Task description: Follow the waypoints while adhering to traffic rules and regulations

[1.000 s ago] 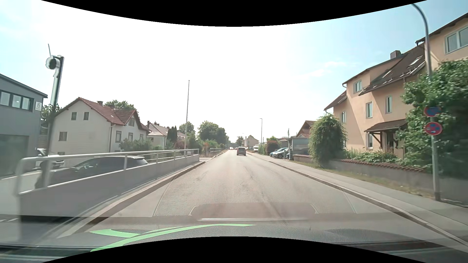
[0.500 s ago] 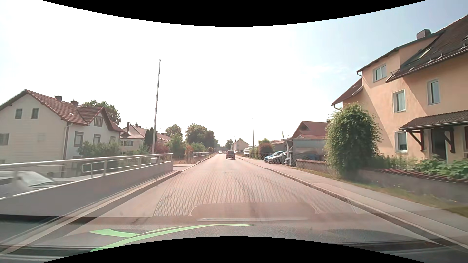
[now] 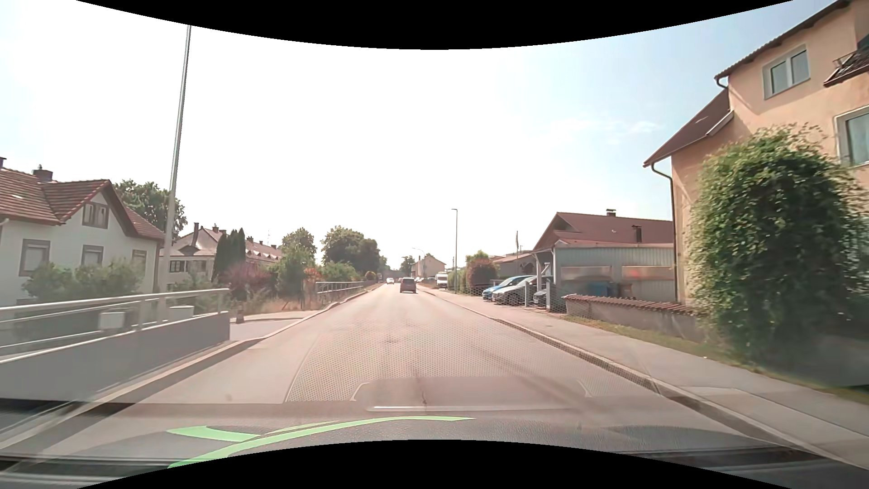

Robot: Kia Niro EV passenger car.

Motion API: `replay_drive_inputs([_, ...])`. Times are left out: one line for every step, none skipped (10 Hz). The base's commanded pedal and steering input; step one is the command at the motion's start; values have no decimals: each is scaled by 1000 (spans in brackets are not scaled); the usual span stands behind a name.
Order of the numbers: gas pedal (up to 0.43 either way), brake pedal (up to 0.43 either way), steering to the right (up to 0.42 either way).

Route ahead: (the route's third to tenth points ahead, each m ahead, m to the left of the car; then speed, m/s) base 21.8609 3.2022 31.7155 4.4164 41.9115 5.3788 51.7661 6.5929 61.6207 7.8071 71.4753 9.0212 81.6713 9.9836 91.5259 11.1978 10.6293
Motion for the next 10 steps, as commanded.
replay_drive_inputs([87, 0, 11])
replay_drive_inputs([98, 0, 7])
replay_drive_inputs([98, 0, 4])
replay_drive_inputs([110, 0, 0])
replay_drive_inputs([110, 0, -4])
replay_drive_inputs([110, 0, -8])
replay_drive_inputs([110, 0, -12])
replay_drive_inputs([118, 0, -19])
replay_drive_inputs([118, 0, -25])
replay_drive_inputs([118, 0, -28])
